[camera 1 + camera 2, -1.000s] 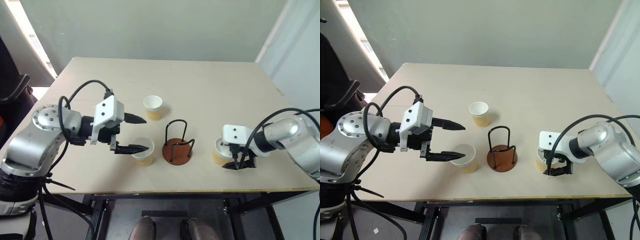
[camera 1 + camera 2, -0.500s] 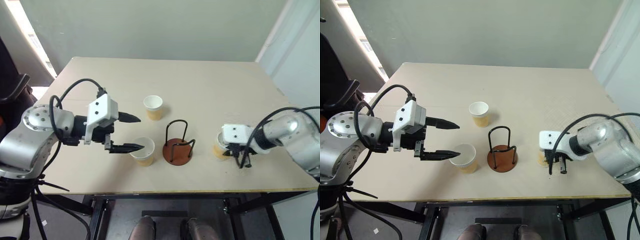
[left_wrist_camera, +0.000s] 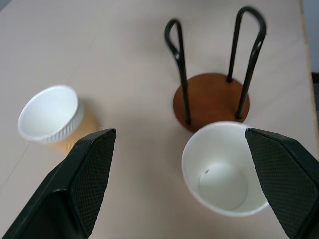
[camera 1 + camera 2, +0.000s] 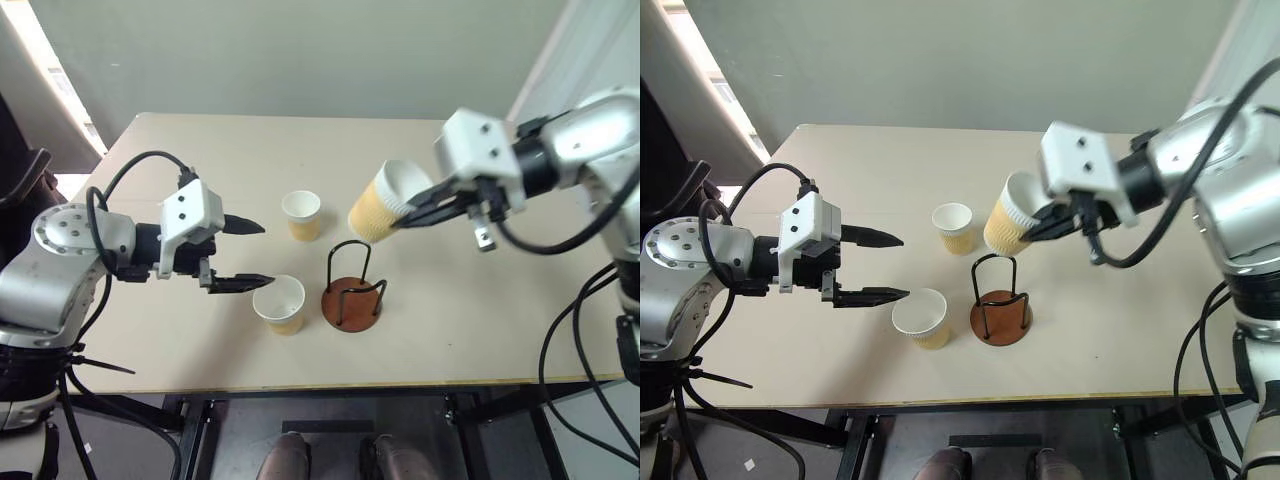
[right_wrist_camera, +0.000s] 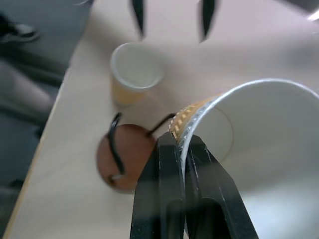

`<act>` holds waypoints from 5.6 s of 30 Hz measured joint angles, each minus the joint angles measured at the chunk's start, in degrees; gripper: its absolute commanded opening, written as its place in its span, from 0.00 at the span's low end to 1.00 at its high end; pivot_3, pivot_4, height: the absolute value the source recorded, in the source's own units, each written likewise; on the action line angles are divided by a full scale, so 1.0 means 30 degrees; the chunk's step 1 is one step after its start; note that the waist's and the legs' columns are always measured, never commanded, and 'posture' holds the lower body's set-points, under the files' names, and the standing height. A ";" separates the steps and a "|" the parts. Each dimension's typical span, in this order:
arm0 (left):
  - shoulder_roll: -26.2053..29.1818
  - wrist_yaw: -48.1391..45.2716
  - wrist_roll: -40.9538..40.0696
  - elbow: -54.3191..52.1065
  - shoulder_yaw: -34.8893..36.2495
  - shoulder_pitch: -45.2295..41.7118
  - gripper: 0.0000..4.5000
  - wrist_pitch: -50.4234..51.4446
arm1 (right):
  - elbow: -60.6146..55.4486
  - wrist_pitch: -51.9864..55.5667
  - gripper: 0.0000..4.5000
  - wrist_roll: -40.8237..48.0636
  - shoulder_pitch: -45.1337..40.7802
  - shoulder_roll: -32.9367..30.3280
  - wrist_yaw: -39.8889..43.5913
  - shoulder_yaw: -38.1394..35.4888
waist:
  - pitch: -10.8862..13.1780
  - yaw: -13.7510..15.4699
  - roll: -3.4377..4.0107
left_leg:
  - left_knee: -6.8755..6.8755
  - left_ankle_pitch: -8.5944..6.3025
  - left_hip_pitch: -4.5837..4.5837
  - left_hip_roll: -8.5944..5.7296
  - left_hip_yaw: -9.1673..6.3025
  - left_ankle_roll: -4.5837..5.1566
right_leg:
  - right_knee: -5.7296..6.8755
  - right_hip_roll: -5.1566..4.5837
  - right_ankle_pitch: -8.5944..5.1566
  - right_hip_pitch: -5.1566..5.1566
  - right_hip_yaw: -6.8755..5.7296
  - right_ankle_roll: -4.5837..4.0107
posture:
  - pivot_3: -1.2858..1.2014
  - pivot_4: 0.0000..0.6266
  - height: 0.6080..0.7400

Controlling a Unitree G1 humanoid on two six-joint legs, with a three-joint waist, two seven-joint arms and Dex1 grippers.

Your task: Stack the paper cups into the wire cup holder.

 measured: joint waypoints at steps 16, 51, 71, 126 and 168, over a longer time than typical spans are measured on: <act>0.0012 0.0467 -0.0779 -0.1171 0.0562 0.1435 0.99 0.0624 | -0.0614 -0.1082 0.05 -0.0741 0.1062 0.0196 0.0288 0.0821 | 0.0000 -0.0018 0.0000 | -0.0006 -0.0054 0.0020 -0.0003 0.0011 -0.0053 | 0.0021 -0.0008 0.0033 -0.0022 0.0000 -0.0062 | 0.52 0.24 1.00; -0.3881 -0.6428 0.7406 0.9312 -0.8700 -0.7531 0.95 -0.5440 | -0.0863 0.3674 1.00 0.2564 0.3557 0.0583 -0.3339 -0.3307 | 0.0002 0.0043 0.0002 | 0.0000 -0.0027 -0.0021 -0.0005 0.0005 -0.0036 | -0.0024 -0.0010 0.0092 -0.0028 0.0008 0.0017 | 0.52 0.24 1.00; -0.2604 -0.6880 0.4670 0.9241 -0.8815 -0.8402 0.01 -0.5137 | -0.1518 0.3353 1.00 0.4228 0.4262 -0.1359 -0.3034 -0.3900 | 0.0003 0.0159 -0.0001 | 0.0016 -0.0011 -0.0045 -0.0006 0.0008 0.0001 | -0.0030 -0.0007 0.0073 -0.0003 0.0006 0.0077 | 0.52 0.24 1.00; -1.0575 -0.6848 0.1809 1.6977 -1.2609 -1.7008 1.00 -1.0468 | -0.4754 0.4537 1.00 0.9784 1.0457 -0.4377 -0.6694 -1.0592 | 0.0011 0.0552 0.0009 | 0.0717 -0.0403 -0.0201 -0.0093 0.0478 0.0423 | -0.0070 -0.0046 -0.0015 0.0077 0.0523 0.0726 | 0.52 0.24 1.00; -1.1308 -0.0620 1.4039 2.9534 -0.8101 -1.7349 0.55 -1.4410 | -0.2120 0.7320 1.00 0.5618 0.4709 0.1941 -1.4226 -0.5400 | 0.0004 0.0259 0.0061 | 0.0710 -0.0363 -0.0446 -0.0078 0.0782 0.0391 | -0.0026 -0.0079 0.0028 -0.0391 0.0746 0.0746 | 0.52 0.24 1.00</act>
